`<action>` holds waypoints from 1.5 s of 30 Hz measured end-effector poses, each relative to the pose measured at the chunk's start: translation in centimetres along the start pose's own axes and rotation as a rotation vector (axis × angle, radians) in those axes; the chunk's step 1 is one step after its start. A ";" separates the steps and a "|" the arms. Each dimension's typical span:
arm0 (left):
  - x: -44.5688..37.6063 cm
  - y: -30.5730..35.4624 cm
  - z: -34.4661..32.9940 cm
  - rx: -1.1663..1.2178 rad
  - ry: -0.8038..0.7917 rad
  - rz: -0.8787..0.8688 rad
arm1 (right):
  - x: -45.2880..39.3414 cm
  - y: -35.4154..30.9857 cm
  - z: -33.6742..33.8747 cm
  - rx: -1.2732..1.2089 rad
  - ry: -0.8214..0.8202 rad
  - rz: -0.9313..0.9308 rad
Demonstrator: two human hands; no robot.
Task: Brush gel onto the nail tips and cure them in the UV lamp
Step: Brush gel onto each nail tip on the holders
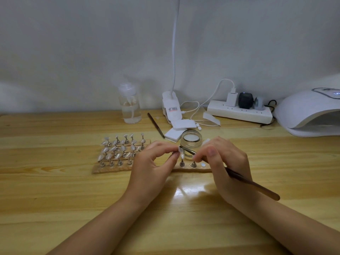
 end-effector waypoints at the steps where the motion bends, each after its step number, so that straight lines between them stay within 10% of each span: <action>1: 0.0 0.0 0.0 -0.001 -0.004 0.001 | 0.0 0.0 0.0 -0.001 -0.001 0.000; 45: 0.0 -0.2 0.0 0.023 0.010 0.037 | 0.2 0.1 0.1 -0.033 0.025 0.025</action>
Point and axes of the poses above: each hand's wrist, its own x-axis away from the middle knuckle, its own z-axis out of the back of the hand, y = z × x, the point moved 5 cm from there along -x, towards the middle knuckle, and after that the axes turned 12 degrees about -z, right-handed, at the moved point
